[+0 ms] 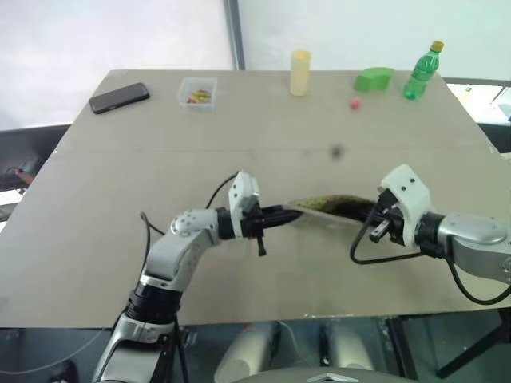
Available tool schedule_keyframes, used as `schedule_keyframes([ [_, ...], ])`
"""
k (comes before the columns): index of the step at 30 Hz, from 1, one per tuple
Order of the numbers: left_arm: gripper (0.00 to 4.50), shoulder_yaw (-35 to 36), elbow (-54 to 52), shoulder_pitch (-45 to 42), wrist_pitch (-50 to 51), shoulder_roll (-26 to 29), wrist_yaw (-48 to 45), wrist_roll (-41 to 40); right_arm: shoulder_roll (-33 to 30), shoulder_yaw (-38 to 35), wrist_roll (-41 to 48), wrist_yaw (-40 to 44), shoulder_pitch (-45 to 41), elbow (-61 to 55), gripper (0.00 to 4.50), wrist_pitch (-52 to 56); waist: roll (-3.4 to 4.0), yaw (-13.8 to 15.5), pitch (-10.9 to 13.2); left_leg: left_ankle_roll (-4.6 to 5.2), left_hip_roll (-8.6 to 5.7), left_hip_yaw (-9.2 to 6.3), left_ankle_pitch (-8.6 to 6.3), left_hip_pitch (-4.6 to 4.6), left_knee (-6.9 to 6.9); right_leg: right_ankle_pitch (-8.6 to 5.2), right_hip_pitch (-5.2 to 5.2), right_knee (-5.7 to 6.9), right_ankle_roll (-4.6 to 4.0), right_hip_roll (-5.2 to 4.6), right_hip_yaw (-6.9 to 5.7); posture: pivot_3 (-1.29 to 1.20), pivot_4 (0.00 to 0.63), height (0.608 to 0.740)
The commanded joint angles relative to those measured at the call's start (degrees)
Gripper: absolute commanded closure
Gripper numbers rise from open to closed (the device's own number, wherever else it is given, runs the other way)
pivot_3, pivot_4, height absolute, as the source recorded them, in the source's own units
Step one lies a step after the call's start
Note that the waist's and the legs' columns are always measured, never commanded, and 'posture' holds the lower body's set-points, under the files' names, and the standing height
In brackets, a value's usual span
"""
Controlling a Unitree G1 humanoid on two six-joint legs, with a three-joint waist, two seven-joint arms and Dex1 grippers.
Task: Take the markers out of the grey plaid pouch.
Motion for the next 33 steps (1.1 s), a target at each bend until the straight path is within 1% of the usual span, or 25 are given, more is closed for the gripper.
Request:
schedule_keyframes([
  [1,4.5,0.86,-1.3,0.03,2.88,0.66,-2.02,-3.47,-4.27,7.82,-14.15,8.16,-4.78,-3.59,4.47,-3.8,0.07,-0.22,0.03,0.0,0.01,0.0,0.0,0.01,0.0,0.0,0.0,0.01,0.0,0.01,0.0,0.0,0.15,0.74],
  [4,4.5,0.72,-0.98,0.11,5.22,0.94,-2.39,-4.64,-9.09,19.95,-30.71,17.55,-8.25,-3.53,4.47,-10.93,0.1,-0.63,0.04,-0.02,0.0,0.03,0.0,0.02,0.0,-0.01,-0.03,0.01,0.02,0.05,-0.01,0.0,0.15,0.74],
  [6,4.5,0.87,-0.7,-0.09,6.17,0.78,-2.33,-5.06,-9.85,24.35,-38.34,22.37,-9.24,-2.35,4.47,-15.8,0.09,-0.7,0.04,-0.11,0.01,0.03,0.05,0.02,-0.01,-0.01,-0.03,-0.01,0.03,0.06,-0.05,0.0,0.15,0.74],
  [8,4.5,1.14,-0.19,-0.68,7.24,0.41,-1.93,-5.4,-9.64,27.08,-44.55,25.83,-9.63,-0.97,3.93,-19.17,0.09,-0.71,0.04,-0.26,0.01,0.06,0.14,0.0,-0.01,-0.01,-0.04,0.0,0.03,0.02,-0.04,0.0,0.15,0.74],
  [9,4.5,1.25,0.02,-0.96,7.55,0.26,-1.79,-5.45,-9.27,27.97,-47.39,26.95,-9.65,-0.21,3.76,-20.48,0.09,-0.69,0.05,-0.26,0.0,0.07,0.14,0.0,-0.01,-0.01,-0.03,0.0,0.03,0.01,-0.02,0.0,0.15,0.74],
  [10,4.5,1.34,0.17,-1.15,7.79,0.13,-1.68,-5.48,-8.73,28.52,-49.82,27.69,-9.56,0.49,3.19,-21.37,0.09,-0.68,0.05,-0.26,0.0,0.08,0.14,0.0,0.0,-0.01,-0.03,0.0,0.03,0.01,-0.01,0.0,0.15,0.74],
  [13,4.5,1.47,0.06,-1.38,8.49,-0.22,-1.26,-5.59,-6.87,29.61,-55.94,29.6,-9.16,2.27,1.86,-23.29,0.08,-0.66,0.04,-0.34,0.0,0.08,0.09,0.0,0.02,-0.01,-0.03,0.01,0.02,0.01,0.01,0.0,0.15,0.74],
  [19,4.5,1.19,-0.92,-1.03,9.16,-0.63,-0.65,-5.48,-2.51,32.06,-67.02,33.47,-9.66,5.92,1.86,-26.67,0.08,-0.67,0.04,-0.43,0.01,0.07,0.04,0.02,0.03,0.0,-0.03,0.04,0.01,0.03,0.04,0.0,0.15,0.74],
  [21,4.5,0.58,-1.33,-0.89,8.86,-0.68,-0.76,-5.09,0.8,33.54,-70.21,33.7,-10.12,8.26,1.86,-25.86,0.06,-0.68,0.03,-0.43,0.01,0.07,0.05,0.02,0.03,0.0,-0.03,0.04,0.01,0.04,0.04,0.0,0.15,0.74],
  [26,4.5,0.05,-1.69,-1.37,9.0,-0.96,-0.62,-4.87,11.99,33.78,-78.15,28.28,-10.4,15.26,1.86,-19.97,0.05,-0.67,0.02,-0.43,0.02,0.08,0.07,0.06,0.04,0.02,-0.03,0.1,-0.01,0.06,0.1,0.0,0.15,0.74],
  [29,4.5,-0.01,-1.81,-1.75,9.2,-1.25,-0.21,-4.88,17.17,34.23,-81.65,26.22,-9.52,18.14,1.86,-18.93,0.02,-0.66,-0.01,-0.44,0.02,0.08,0.07,0.06,0.05,0.03,-0.03,0.1,-0.03,0.08,0.1,0.0,0.15,0.74],
  [31,4.5,0.01,-1.87,-1.9,9.34,-1.46,0.17,-4.96,20.54,33.66,-82.86,24.67,-8.49,19.63,2.37,-18.52,0.0,-0.67,-0.02,-0.44,0.01,0.08,0.07,0.06,0.06,0.03,-0.02,0.1,-0.04,0.08,0.1,0.0,0.15,0.74],
  [33,4.5,0.14,-1.91,-2.07,9.12,-1.71,0.81,-4.82,21.99,32.8,-83.72,24.16,-7.4,19.84,2.93,-18.59,0.01,-0.67,-0.02,-0.45,0.02,0.08,0.07,0.08,0.06,0.04,-0.02,0.1,-0.04,0.09,0.11,0.0,0.15,0.74],
])
